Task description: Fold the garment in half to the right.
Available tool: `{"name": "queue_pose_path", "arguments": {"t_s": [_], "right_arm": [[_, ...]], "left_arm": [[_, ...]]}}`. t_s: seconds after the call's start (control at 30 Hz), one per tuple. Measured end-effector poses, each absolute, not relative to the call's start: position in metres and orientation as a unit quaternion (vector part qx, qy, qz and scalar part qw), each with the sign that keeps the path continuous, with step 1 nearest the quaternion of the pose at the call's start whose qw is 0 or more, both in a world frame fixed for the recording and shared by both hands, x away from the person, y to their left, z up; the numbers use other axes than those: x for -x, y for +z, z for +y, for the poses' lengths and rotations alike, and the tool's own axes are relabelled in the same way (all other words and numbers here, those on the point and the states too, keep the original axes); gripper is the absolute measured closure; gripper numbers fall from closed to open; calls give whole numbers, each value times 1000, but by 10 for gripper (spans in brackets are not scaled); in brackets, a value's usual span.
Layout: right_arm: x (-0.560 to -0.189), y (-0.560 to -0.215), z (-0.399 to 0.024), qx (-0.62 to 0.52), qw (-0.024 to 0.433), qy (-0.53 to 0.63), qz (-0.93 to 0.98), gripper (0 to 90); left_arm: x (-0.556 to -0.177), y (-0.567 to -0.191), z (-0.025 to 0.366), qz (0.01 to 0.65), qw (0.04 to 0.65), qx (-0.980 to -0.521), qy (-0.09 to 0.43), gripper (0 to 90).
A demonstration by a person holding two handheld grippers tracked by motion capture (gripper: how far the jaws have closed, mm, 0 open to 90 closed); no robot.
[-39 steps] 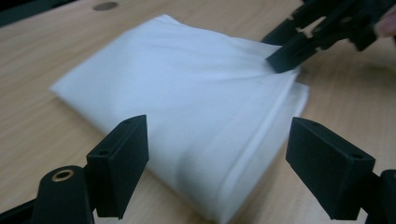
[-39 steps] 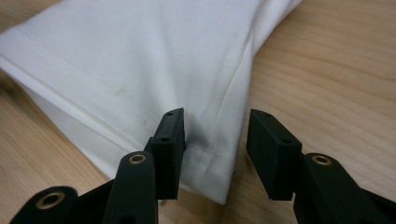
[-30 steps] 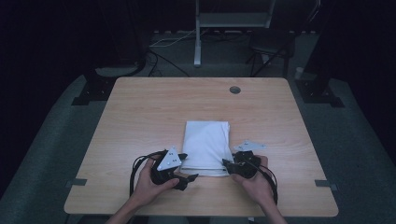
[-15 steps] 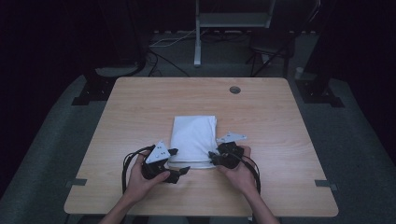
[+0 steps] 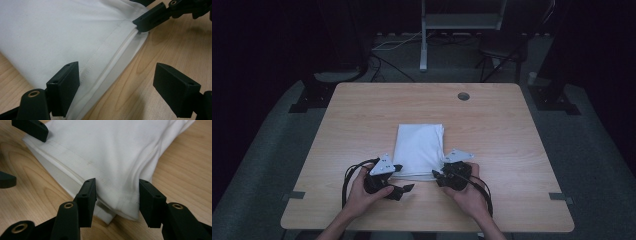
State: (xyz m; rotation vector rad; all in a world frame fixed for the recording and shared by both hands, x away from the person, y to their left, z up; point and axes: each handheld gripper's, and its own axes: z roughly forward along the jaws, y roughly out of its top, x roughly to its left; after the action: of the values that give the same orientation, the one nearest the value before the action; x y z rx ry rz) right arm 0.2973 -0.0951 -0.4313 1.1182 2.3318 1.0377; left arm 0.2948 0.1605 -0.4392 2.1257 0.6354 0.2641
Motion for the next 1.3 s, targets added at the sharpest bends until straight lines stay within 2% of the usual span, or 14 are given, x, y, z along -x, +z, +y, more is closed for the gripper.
{"name": "queue_pose_path", "arguments": {"t_s": [0.2, 0.3, 0.37, 0.7, 1.3], "right_arm": [[-298, -426, -102, -406, 144, 390, 814, 491], [-298, -408, -108, -416, 163, 434, 783, 496], [-300, -405, -106, -408, 155, 439, 785, 493], [-306, -429, -89, -395, 119, 385, 826, 488], [-306, -432, -85, -396, 107, 376, 831, 486]], "left_arm": [[-295, -437, 164, 263, 446, -848, 107, 212], [-295, -434, 164, 268, 464, -838, 107, 212], [-297, -434, 164, 271, 463, -838, 100, 212], [-301, -438, 165, 283, 458, -839, 80, 212], [-299, -441, 165, 290, 460, -836, 78, 213]]}}
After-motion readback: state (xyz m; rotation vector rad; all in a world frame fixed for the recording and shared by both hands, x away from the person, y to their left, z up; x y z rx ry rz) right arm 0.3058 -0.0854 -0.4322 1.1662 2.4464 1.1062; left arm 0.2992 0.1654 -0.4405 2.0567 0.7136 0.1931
